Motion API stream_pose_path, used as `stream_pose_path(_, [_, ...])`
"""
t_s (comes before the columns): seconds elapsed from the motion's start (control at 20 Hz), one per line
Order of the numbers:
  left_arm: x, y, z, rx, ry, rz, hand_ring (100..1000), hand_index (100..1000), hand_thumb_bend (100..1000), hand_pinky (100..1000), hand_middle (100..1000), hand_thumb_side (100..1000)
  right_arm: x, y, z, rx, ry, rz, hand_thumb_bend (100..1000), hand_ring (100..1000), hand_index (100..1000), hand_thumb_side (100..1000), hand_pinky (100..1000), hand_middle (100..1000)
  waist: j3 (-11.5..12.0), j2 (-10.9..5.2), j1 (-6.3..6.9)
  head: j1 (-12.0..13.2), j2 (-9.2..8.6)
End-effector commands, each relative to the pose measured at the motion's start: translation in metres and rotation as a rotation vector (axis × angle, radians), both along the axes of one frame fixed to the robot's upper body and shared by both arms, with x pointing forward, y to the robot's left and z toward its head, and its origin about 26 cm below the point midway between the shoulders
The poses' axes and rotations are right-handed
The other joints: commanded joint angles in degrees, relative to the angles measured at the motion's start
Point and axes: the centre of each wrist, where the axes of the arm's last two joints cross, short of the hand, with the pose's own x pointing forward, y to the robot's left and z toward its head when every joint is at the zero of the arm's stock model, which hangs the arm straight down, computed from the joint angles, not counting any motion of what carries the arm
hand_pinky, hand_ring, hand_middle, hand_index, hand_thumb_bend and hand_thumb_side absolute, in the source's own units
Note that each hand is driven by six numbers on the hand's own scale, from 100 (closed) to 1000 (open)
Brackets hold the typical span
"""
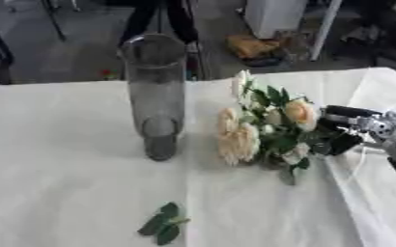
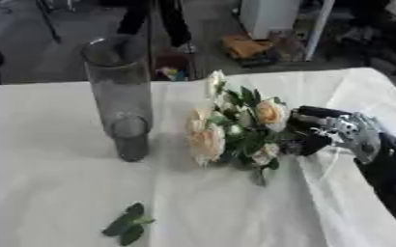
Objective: Arrange flowers into the vase.
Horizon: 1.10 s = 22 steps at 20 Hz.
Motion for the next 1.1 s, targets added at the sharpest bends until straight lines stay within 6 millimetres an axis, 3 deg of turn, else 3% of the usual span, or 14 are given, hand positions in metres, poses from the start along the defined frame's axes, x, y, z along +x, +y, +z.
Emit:
stream_pose_path(0.05, [-0.003,0.0,0.006,0.011,-0.029,-0.006,684,925,322,706,867,940,0.0,-0.003,0.027,0.003,-0.028,0.008,226,100,100,252,100,100,-0.12,-1.06,-0.03,0.13,-0.42])
stream_pose_path(0.65, [-0.003,0.002,0.007,0.018,-0.029,0.002,685,925,326,706,866,935,-0.007,0.003,0.083,0.156,-0.013,0.055,202,100,100,278,100,100,-0.48,-1.72,-0.27,0.82,-0.02])
stream_pose_path(1.1, [-0.003,0.003,0.006,0.021,-0.03,0.006,684,925,319,707,867,940,-0.022,0.016,0.131,0.377,0.016,0.136,175,100,100,311,100,100,-0.42,-1.4,-0.05,1.72,-1.07])
